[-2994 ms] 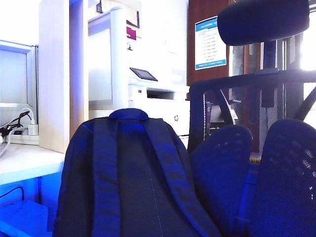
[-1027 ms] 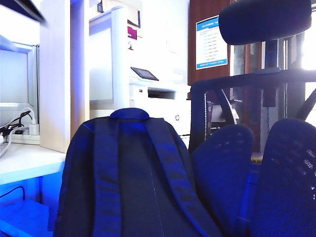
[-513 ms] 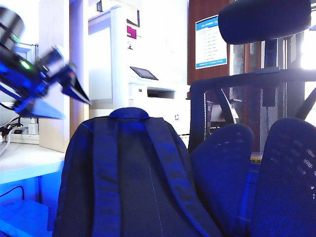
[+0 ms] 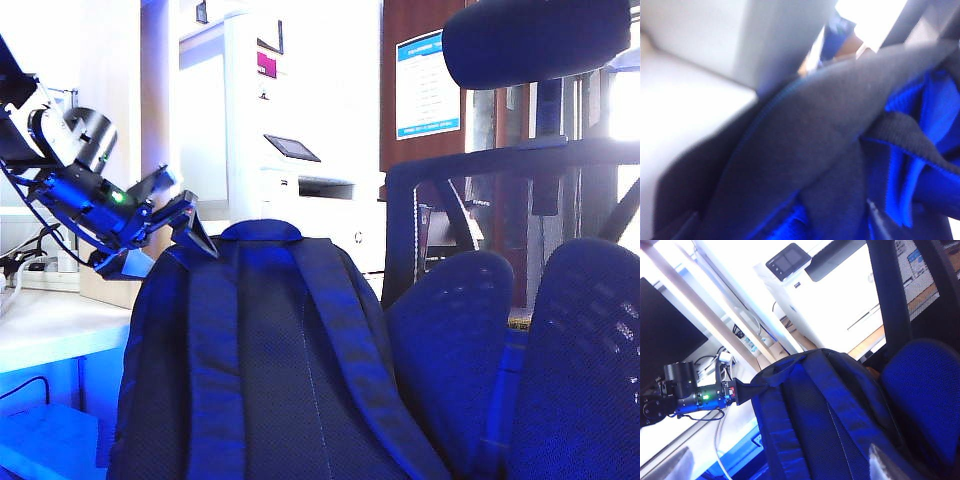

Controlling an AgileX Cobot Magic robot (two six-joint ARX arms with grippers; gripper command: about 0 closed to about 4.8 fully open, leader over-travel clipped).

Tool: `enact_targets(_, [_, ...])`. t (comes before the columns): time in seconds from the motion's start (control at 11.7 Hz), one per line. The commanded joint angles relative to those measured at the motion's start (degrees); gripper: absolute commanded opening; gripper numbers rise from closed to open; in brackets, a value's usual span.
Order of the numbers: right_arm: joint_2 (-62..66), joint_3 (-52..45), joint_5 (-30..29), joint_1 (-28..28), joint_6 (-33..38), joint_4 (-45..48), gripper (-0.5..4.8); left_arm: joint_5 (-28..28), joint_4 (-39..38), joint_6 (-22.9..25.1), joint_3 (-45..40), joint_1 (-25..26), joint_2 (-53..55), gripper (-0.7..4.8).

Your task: Grab the backpack from the chair and place it on the desk.

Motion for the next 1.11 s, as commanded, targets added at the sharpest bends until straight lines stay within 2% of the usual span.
enact_targets(0.09, [0.3, 0.4, 1.7, 0.0, -1.5, 0.6, 4.79, 4.1, -0.5, 0.1, 0.2, -0.2, -0.3, 3.81])
enact_targets(0.17, [1.1, 0.4, 1.3, 0.0, -1.4, 0.3, 4.79, 8.9, 2.2, 2.7, 0.2, -0.1, -0.2, -0.06])
enact_targets(0.6, [1.2, 0.4, -0.6, 0.0, -1.4, -0.4, 4.79, 9.7, 4.1, 2.6, 0.2, -0.1, -4.9, -0.06])
enact_targets(0.94, [1.1, 0.4, -2.4, 0.0, -1.7, -0.8, 4.79, 9.7, 2.7, 2.2, 0.2, -0.1, -20.3, -0.06])
enact_targets(1.03, [1.1, 0.4, -2.8, 0.0, -2.7, -0.8, 4.79, 8.7, 1.8, 2.2, 0.2, -0.1, -25.2, -0.06])
enact_targets(1.11, [1.1, 0.4, -3.1, 0.0, -3.4, -0.9, 4.79, 5.5, 1.4, 2.2, 0.2, -0.1, -30.1, -0.06])
